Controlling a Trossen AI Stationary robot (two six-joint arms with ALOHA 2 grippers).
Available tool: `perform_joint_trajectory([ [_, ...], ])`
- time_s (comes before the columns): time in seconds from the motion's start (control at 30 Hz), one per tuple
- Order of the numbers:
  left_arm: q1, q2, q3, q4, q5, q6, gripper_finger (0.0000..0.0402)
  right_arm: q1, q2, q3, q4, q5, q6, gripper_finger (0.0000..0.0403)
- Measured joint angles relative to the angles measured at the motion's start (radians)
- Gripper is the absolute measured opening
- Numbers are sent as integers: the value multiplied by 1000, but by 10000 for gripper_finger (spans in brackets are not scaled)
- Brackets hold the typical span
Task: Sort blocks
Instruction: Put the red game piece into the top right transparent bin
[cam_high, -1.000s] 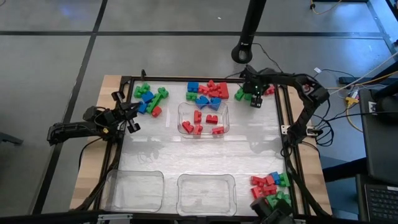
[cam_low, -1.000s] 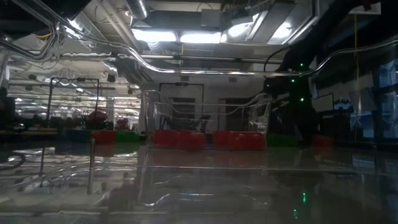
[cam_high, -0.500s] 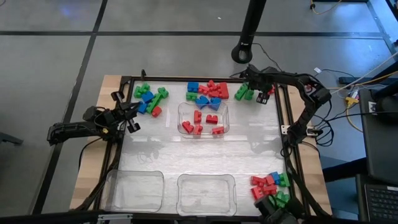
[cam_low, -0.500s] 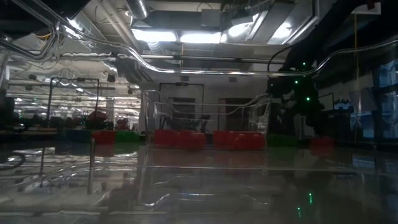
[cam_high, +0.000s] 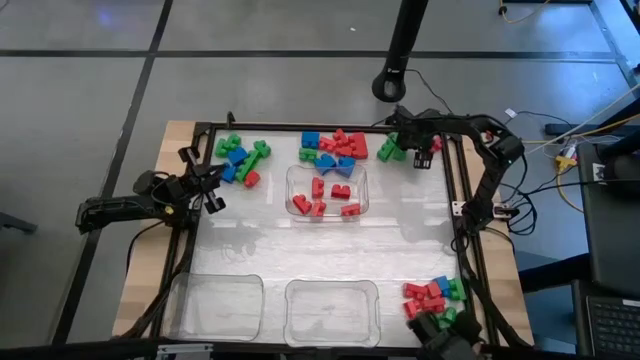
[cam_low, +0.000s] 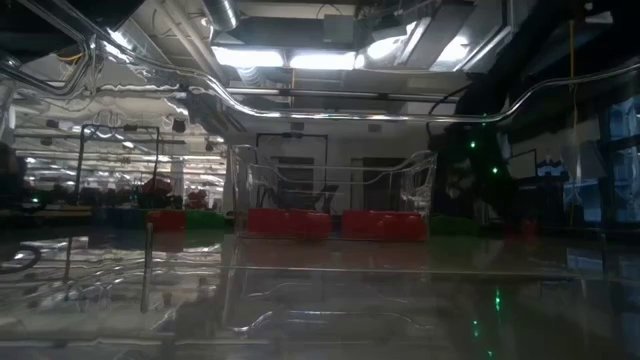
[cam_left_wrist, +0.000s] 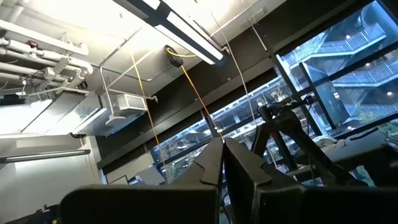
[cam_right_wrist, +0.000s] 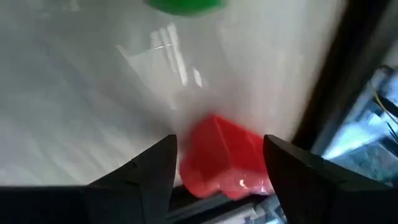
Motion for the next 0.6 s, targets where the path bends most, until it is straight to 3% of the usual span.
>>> perform_joint_trajectory([
  [0.6, 0, 0, 0, 0, 0, -5, 6, 144, 10, 1, -118, -121, -110, 238],
])
